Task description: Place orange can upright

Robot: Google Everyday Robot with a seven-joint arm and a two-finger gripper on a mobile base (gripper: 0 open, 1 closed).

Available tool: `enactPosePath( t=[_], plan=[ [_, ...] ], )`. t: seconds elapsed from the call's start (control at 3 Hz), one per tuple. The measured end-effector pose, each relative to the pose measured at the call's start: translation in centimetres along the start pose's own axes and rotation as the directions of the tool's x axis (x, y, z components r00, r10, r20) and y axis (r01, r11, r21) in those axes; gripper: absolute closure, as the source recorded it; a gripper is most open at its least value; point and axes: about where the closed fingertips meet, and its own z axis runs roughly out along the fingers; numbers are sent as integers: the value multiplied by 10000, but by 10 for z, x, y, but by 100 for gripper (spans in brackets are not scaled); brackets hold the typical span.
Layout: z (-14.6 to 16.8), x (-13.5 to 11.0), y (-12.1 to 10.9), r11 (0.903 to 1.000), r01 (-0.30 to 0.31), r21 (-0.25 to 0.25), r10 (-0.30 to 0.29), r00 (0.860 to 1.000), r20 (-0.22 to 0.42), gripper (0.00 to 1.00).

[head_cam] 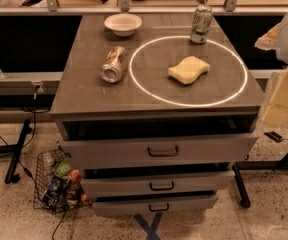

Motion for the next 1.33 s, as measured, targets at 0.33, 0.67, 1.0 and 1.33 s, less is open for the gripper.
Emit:
enactPosePath(
  t=[0.33,0.67,1.0,1.33],
  plan=[
    [0,-1,-2,10000,55,23,-55,9999,91,0],
    [-2,-5,-7,9997,216,88,-219,9991,354,0],
    [32,-70,-59,9979,553,-342,-492,9861,1590,0],
    [85,-146,-114,9931,102,-1172,199,9672,2532,0]
  ],
)
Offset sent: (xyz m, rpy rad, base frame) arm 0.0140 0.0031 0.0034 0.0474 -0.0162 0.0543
